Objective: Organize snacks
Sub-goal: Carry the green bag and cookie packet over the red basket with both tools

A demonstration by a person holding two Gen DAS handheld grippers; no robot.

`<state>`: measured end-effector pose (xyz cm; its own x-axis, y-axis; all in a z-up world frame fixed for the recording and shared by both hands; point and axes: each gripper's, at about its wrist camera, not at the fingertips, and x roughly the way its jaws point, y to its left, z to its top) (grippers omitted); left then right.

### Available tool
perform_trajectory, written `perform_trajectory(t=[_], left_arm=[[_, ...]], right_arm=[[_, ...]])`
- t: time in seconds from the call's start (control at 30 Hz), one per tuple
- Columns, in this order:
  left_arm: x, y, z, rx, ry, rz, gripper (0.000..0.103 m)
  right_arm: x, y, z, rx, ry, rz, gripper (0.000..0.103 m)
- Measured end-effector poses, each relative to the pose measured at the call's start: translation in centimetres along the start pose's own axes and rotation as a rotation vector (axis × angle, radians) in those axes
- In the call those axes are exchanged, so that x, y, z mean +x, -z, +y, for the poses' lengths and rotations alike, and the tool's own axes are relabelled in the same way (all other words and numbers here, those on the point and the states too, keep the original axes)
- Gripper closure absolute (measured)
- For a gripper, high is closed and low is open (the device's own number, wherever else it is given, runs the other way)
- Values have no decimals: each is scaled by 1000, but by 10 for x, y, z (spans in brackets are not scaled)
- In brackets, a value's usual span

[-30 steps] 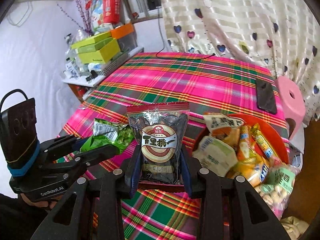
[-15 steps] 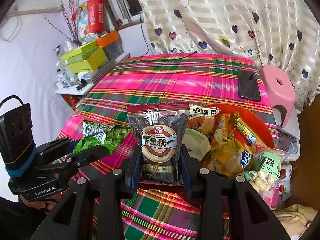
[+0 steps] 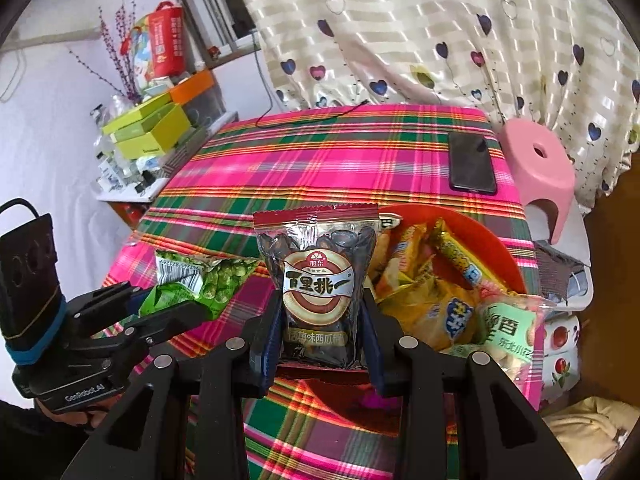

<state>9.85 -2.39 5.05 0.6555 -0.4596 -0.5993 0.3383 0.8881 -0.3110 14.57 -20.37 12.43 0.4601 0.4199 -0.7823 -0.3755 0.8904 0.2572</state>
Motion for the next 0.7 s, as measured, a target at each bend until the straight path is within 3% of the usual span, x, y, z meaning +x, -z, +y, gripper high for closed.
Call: perform_trajectory(t=[0.7], left_arm=[[38, -21, -27, 56, 43, 42, 71]], right_arm=[[20, -17, -62, 85, 76, 13, 70]])
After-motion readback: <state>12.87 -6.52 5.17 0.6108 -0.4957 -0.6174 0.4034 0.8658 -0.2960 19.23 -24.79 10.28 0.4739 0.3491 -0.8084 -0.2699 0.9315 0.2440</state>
